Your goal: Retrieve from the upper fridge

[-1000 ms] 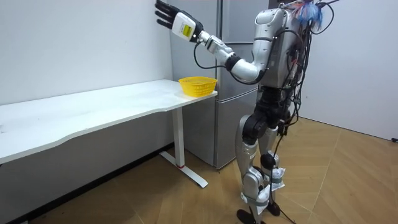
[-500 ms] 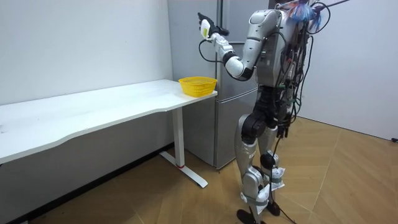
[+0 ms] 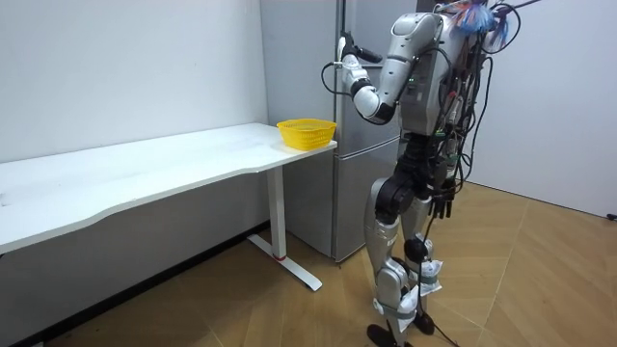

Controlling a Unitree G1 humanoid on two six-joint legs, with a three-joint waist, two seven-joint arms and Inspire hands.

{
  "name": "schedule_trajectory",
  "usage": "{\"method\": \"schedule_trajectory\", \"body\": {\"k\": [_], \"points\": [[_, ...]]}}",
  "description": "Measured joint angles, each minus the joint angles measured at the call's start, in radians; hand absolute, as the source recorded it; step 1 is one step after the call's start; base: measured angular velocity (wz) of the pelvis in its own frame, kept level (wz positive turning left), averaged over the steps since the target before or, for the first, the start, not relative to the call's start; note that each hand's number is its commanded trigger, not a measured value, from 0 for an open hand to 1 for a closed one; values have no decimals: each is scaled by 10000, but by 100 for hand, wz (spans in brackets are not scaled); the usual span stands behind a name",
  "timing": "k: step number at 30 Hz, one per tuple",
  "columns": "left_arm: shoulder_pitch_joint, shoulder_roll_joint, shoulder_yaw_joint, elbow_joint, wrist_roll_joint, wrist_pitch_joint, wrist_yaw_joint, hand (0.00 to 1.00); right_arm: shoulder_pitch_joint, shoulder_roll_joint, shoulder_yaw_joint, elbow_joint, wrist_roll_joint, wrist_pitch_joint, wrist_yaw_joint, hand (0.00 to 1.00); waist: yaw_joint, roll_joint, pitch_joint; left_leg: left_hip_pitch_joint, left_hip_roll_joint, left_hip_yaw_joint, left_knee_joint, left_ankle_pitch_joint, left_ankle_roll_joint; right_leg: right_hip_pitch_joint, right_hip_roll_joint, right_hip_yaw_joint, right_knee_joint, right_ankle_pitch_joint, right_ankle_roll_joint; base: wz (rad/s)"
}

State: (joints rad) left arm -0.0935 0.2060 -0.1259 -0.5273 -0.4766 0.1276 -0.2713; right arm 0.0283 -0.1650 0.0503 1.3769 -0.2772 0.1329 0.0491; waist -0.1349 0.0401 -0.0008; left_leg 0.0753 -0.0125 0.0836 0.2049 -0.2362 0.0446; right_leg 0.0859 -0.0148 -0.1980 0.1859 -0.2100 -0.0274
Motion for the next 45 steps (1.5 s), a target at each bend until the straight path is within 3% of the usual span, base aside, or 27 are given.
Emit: {"method": "schedule_trajectory", "body": {"k": [12, 13, 14, 15, 16, 20, 22, 23, 24, 25, 26, 45], "points": [[1, 3, -166, 187, 142, 431, -78, 0, -32, -31, 467, -11, 829, 17, 288, 0, 29, -3, 72, 43, 7, 210, -59, 0, -1, 5, -5, 39, -23, -3, 4, 0], [1, 3, -168, 196, 142, 430, -83, 27, -33, -38, 469, -19, 843, 16, 289, 0, 33, -4, 74, 42, 7, 216, -59, 0, -1, 1, -5, 40, -23, -4, 5, 0], [0, 3, -173, 223, 160, 429, -99, 45, -44, -44, 473, -22, 841, 15, 289, 0, 31, -6, 75, 43, 7, 217, -59, 0, -1, -10, -5, 48, -22, -4, 6, 0], [0, 2, -175, 232, 238, 429, -142, 90, -50, -52, 479, -28, 842, 5, 292, 0, 29, -7, 75, 44, 7, 217, -59, 0, -1, -16, -5, 48, -22, -4, 6, 0], [0, 2, -176, 231, 291, 429, -159, 100, -53, -58, 477, -29, 840, 4, 295, 0, 24, -8, 76, 42, 7, 217, -59, 0, -1, -14, -5, 47, -23, -4, 6, 0], [-1, -5, -2, 269, 506, 427, -61, 100, -56, -101, 477, -54, 838, 7, 325, 0, 31, -36, 94, 26, 7, 217, -67, 0, -1, -4, -6, 40, -24, -5, 7, 0], [-2, -16, 134, 305, 506, 428, 52, 66, -66, -126, 481, -59, 814, 8, 369, 0, 40, -55, 106, 0, 6, 216, -63, 0, 0, -20, -6, 31, -34, -8, 12, 4], [-7, -128, 200, 305, 516, 427, 83, 55, -68, -133, 483, -40, 823, 6, 373, 0, 48, -64, 111, -9, 4, 216, -60, 0, 0, -28, -6, 30, -56, -6, 15, 5], [-18, -201, 244, 304, 525, 426, 70, 51, -64, -133, 486, -24, 823, 9, 374, 0, 48, -74, 115, -12, 1, 216, -59, 1, 0, -26, -3, 28, -89, 3, 28, 5], [-18, -197, 224, 305, 506, 426, 39, 36, -66, -135, 484, -15, 806, 14, 375, 0, 48, -75, 114, -14, 1, 216, -60, 1, 0, -20, -1, 19, -117, 13, 36, 4], [-18, -217, 184, 301, 426, 401, 22, 0, -68, -143, 478, -4, 763, 17, 381, 0, 48, -75, 114, -11, -1, 217, -61, 1, 0, -29, 0, 17, -150, 28, 45, 0], [-27, -281, -157, 302, 362, 349, -83, 0, -174, -190, 483, 77, 729, 4, 352, 0, 48, 18, 59, -97, -6, 230, 0, 2, 4, -29, -6, -14, -167, 85, 64, 0]]}}
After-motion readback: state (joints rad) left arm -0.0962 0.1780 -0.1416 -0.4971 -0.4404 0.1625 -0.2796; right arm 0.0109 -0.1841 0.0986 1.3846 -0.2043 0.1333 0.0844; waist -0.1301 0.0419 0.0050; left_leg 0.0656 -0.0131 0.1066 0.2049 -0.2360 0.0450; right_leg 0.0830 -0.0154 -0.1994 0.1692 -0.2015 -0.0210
